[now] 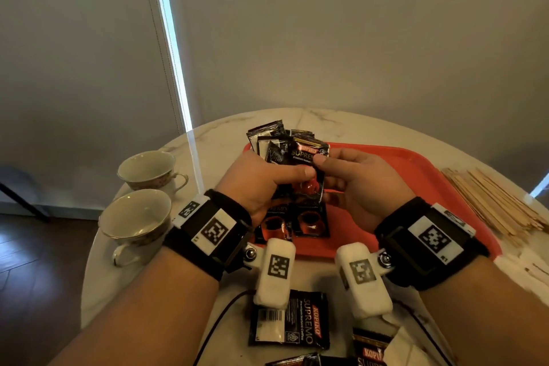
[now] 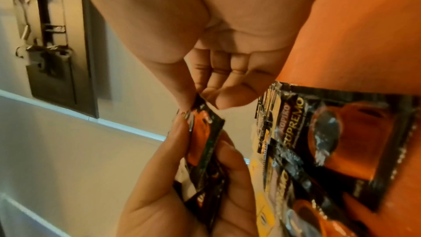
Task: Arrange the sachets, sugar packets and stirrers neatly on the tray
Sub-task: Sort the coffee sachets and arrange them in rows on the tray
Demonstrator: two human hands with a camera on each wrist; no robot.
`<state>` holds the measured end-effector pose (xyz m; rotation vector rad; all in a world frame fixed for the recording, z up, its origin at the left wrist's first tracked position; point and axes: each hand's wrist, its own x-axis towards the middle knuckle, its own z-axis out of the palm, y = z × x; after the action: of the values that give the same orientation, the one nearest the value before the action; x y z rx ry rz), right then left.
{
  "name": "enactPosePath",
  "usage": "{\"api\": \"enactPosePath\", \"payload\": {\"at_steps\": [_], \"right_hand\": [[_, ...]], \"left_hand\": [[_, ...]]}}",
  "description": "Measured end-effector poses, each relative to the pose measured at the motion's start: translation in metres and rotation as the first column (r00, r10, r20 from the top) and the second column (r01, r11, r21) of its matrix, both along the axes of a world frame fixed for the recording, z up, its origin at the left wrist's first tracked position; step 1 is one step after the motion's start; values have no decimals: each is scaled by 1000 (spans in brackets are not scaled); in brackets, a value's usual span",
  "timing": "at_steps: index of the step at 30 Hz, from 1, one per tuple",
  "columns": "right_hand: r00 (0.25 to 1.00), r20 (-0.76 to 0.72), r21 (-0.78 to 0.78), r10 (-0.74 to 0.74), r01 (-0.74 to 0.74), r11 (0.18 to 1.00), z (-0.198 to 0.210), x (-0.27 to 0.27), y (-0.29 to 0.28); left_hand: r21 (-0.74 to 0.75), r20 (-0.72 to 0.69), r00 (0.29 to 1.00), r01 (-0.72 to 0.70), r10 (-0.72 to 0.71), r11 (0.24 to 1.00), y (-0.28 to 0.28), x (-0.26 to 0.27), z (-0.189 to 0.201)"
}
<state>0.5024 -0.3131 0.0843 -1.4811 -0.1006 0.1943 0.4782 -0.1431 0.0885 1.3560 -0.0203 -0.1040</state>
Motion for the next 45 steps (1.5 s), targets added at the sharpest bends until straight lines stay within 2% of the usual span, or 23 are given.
{"api": "enactPosePath", "payload": {"at_steps": [2, 5, 8, 11, 14, 20, 27, 31, 38, 45], "right_hand": [[998, -53, 65, -21, 24, 998, -1, 2, -3], [996, -56, 71, -75, 79, 994, -1, 4, -8], [991, -68, 12, -117, 118, 993, -2, 4, -18], [985, -155, -90, -76, 62, 994, -10, -1, -24], [972, -229, -175, -47, 6, 985, -17, -5, -24], [966, -255, -292, -34, -44, 955, -20, -8, -19], [970, -206, -323, -131, 59, 945, -16, -6, -21], [973, -197, -378, -122, 40, 925, -17, -8, -19], [971, -214, -365, -110, 25, 931, -16, -8, -20], [967, -204, -221, -150, 104, 970, -22, 0, -19]], "left_hand": [[-33, -10, 1000, -9, 9, 999, 0, -1, 2], [-41, -29, 999, -25, 24, 999, -1, 0, 2], [-82, -66, 993, -99, 94, 992, 1, 5, 1], [-139, -71, 972, -230, 222, 963, 8, 12, 0], [-180, -84, 957, -290, 279, 940, 13, 15, -2], [-197, -86, 955, -294, 282, 935, 14, 15, -3], [-210, -87, 954, -298, 285, 931, 16, 17, -2], [-213, -87, 955, -297, 285, 931, 17, 17, -2], [-207, -100, 950, -310, 295, 928, 16, 16, -2], [-226, -135, 943, -327, 302, 918, 13, 17, -2]]}}
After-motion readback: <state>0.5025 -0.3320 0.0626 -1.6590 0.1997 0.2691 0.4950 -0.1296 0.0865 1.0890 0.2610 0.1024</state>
